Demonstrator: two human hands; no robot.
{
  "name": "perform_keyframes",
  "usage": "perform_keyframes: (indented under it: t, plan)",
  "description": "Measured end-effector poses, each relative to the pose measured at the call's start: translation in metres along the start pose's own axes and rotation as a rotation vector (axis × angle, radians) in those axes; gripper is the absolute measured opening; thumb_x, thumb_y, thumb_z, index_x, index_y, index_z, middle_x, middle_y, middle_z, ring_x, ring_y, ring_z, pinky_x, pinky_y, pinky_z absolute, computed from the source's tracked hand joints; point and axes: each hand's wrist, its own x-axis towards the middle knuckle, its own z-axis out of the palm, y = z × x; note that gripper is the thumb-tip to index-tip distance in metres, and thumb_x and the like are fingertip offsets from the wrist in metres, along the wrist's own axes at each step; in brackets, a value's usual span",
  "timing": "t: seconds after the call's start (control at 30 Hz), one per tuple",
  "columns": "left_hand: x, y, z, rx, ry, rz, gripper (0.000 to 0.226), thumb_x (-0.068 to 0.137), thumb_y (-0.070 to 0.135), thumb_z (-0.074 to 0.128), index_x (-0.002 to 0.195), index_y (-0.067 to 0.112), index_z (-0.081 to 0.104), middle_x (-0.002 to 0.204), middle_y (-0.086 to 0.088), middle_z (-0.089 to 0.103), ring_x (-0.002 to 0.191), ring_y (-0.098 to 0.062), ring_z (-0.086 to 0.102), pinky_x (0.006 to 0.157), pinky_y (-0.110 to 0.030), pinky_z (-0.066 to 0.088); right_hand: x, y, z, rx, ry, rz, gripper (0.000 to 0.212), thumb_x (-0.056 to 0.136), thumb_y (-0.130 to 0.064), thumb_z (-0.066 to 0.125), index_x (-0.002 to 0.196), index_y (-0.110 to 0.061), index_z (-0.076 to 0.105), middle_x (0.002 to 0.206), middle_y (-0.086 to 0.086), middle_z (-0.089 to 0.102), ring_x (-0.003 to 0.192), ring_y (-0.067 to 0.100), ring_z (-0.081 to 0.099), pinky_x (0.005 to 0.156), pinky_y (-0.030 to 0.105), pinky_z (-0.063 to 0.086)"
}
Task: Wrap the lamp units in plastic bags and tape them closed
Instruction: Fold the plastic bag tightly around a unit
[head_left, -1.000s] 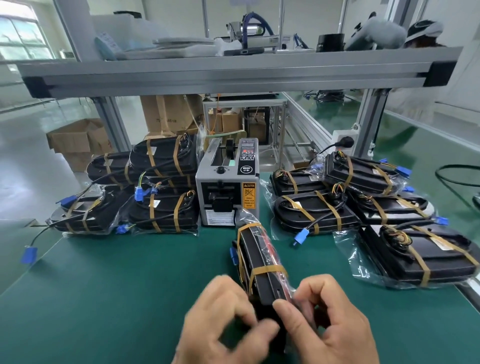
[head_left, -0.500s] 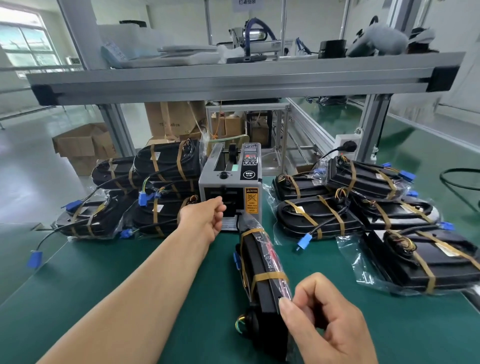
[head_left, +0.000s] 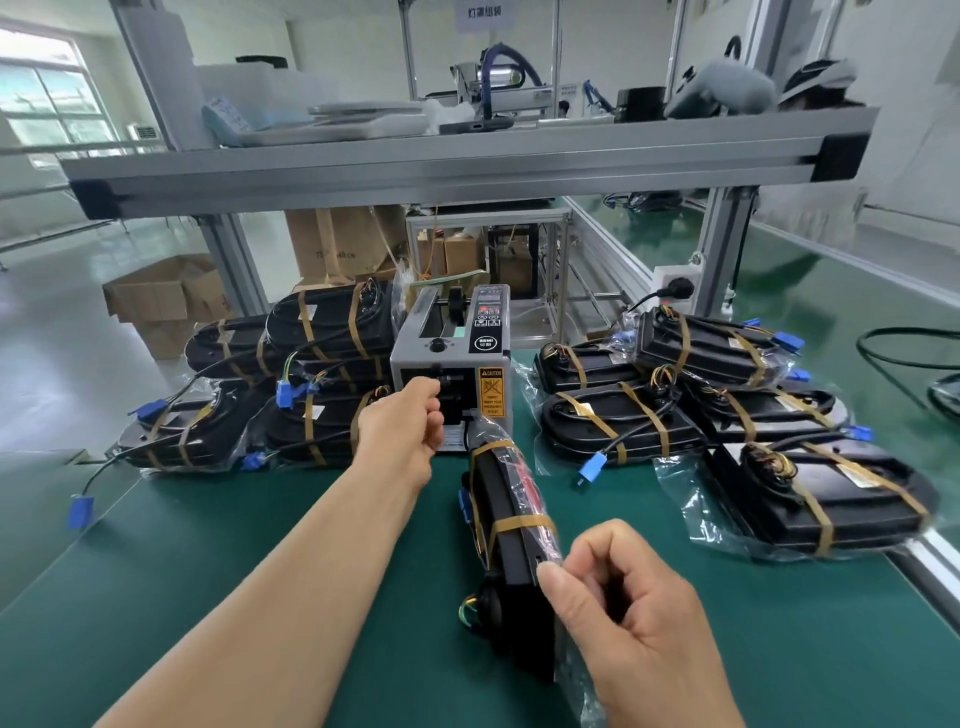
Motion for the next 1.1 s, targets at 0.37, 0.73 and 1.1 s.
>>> perform_keyframes:
  t: [0.37, 0.73, 1.1]
  plan:
    - [-0.120, 0.010, -0.057, 0.661, -0.761, 0.157, 0.022, 0.085, 0.016, 0.074, 0.067, 0.020, 0.064, 0.058, 0.003, 0.050, 0.054, -0.008, 0.041, 0.053, -0.015, 0.038, 0.000, 0.003, -0.009, 0.153, -0.143, 0.079, 0.020, 0.090, -0.008, 0.070, 0.077, -0.022, 0.062, 0.059, -0.008, 0.047, 0.057, 0.006, 0.044, 0.056, 0.017, 0.039]
    - [-0.113, 0.015, -0.046, 0.965, -0.849, 0.174, 0.024, 0.085, 0.016, 0.074, 0.063, 0.023, 0.067, 0.058, 0.007, 0.051, 0.053, -0.006, 0.038, 0.054, -0.020, 0.031, 0.000, 0.004, -0.008, 0.082, -0.123, 0.101, 0.020, 0.094, -0.014, 0.064, 0.080, -0.027, 0.061, 0.063, -0.008, 0.050, 0.063, 0.010, 0.046, 0.065, 0.032, 0.044]
    - [-0.111, 0.015, -0.040, 0.953, -0.873, 0.124, 0.022, 0.084, 0.013, 0.074, 0.064, 0.020, 0.069, 0.057, 0.009, 0.056, 0.051, -0.002, 0.042, 0.050, -0.011, 0.036, -0.001, 0.003, -0.010, 0.084, -0.109, 0.092, 0.019, 0.094, -0.015, 0.064, 0.079, -0.026, 0.059, 0.060, -0.012, 0.049, 0.058, 0.004, 0.044, 0.059, 0.018, 0.042]
